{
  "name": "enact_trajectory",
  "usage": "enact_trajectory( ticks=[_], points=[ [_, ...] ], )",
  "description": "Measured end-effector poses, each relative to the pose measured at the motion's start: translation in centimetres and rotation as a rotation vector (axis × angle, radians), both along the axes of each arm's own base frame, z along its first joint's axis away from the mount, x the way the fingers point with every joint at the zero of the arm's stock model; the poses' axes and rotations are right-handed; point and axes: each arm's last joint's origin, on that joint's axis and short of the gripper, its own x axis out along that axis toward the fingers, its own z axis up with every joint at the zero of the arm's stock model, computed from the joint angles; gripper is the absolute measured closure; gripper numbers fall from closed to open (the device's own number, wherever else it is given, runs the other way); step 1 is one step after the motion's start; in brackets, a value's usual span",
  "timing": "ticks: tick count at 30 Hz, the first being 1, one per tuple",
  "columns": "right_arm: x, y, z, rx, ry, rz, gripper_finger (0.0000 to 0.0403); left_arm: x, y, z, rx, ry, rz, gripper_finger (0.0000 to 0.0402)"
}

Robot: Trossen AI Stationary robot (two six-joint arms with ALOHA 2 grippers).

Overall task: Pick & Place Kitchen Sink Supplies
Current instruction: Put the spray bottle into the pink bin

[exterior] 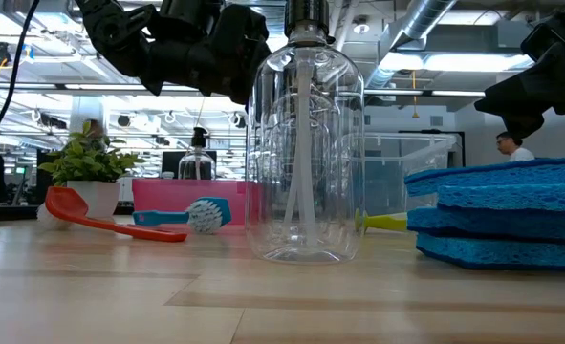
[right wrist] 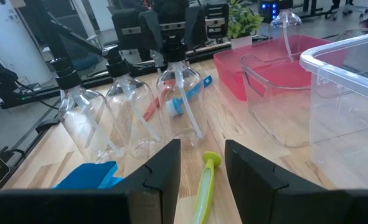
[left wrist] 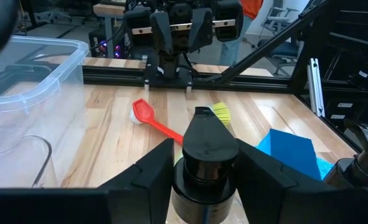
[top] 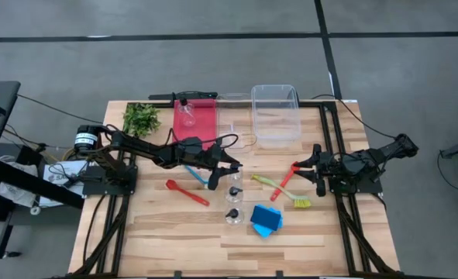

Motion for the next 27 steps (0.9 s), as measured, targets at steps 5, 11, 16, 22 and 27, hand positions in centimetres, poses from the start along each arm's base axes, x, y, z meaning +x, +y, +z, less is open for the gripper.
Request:
enact_trajectory(
  ticks=[5, 11, 16, 22, 27],
  points=[
    [0.0, 0.0, 0.0, 0.000, 0.000, 0.000, 0.0284, 0.0, 0.0, 0.0, 0.000, 0.000, 0.000, 0.0262],
    [0.0, 0.0, 0.0, 0.000, 0.000, 0.000, 0.0284, 0.0, 0.0, 0.0, 0.005, -0.002, 0.000, 0.0250],
    [0.0, 0.0, 0.0, 0.000, 0.000, 0.000, 0.0284, -0.1, 0.0, 0.4, 0.008, -0.016, -0.001, 0.0255],
    [0.0, 0.0, 0.0, 0.000, 0.000, 0.000, 0.0284, -0.4, 0.4, 1.1, 0.020, -0.040, 0.010, 0.0257],
    [0.0, 0.0, 0.0, 0.000, 0.000, 0.000, 0.0284, -0.6, 0.4, 1.7, 0.025, -0.062, 0.010, 0.0244]
  ],
)
